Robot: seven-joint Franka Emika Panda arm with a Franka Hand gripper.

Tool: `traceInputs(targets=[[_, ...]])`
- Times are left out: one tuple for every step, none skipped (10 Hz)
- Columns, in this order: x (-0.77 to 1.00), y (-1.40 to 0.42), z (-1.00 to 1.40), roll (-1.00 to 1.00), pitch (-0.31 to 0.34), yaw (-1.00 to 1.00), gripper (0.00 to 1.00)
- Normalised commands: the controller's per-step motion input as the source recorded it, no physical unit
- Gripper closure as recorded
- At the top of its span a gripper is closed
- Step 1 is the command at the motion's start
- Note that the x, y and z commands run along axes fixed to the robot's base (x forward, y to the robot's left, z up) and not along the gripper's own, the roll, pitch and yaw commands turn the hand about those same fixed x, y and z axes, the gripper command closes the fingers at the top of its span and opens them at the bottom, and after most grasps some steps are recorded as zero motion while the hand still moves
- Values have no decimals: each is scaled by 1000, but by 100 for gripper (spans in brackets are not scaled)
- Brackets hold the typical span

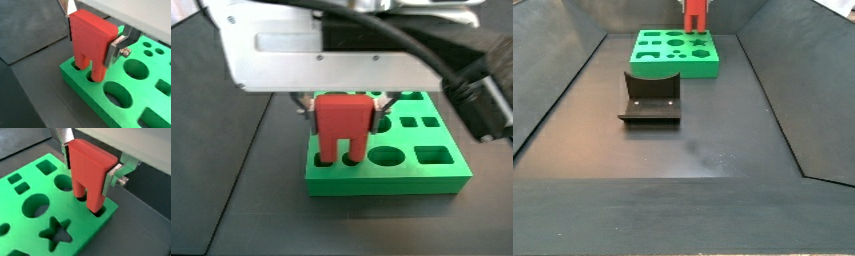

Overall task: Pick up the square-circle object. Move up. Move to above the board. Insert the square-circle object.
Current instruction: Insert the square-circle object.

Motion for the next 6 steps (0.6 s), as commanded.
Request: traceInputs(targets=[[-206, -46, -114, 49, -84, 146, 100], [-26, 0, -166, 24, -24, 66, 100], [31, 0, -211, 0, 0, 0, 100], [214, 0, -194, 0, 26, -63, 100], [243, 0, -183, 0, 43, -97, 100], [154, 0, -200, -11, 13, -137, 100]])
